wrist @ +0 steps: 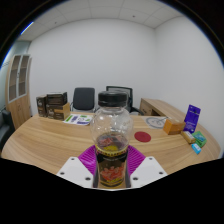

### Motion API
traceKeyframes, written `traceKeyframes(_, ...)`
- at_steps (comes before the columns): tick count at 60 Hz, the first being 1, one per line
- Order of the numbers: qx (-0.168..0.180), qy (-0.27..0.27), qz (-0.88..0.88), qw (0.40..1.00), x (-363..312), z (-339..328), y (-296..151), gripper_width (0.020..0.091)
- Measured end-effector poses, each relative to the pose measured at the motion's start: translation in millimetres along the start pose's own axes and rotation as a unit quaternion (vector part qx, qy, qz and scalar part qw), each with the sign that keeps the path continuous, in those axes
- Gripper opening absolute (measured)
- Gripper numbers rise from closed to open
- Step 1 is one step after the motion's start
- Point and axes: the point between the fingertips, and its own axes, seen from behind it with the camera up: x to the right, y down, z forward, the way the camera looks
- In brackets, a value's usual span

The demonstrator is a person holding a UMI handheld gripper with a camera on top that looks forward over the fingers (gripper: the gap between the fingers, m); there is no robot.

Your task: Pour water

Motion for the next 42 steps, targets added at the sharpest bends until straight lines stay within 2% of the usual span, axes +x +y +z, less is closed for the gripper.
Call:
traceKeyframes(11, 0.043, -0.110, 0.096, 0.988, -66.3, 16.2, -79.5, 0.0360)
traceKeyframes(20, 0.068, -0.196, 0.280, 0.937, -100.8, 47.7, -162.7, 0.0360)
traceKeyframes(26, 0.056, -0.244, 0.437, 0.864, -110.3, 72.9, -205.2, 0.0358)
traceKeyframes(31, 0.034, -0.273, 0.563, 0.779, -102.0, 98.2, -223.0, 0.0357)
traceKeyframes(42, -0.018, -0.279, 0.748, 0.602, -80.1, 156.0, -211.7, 0.0357)
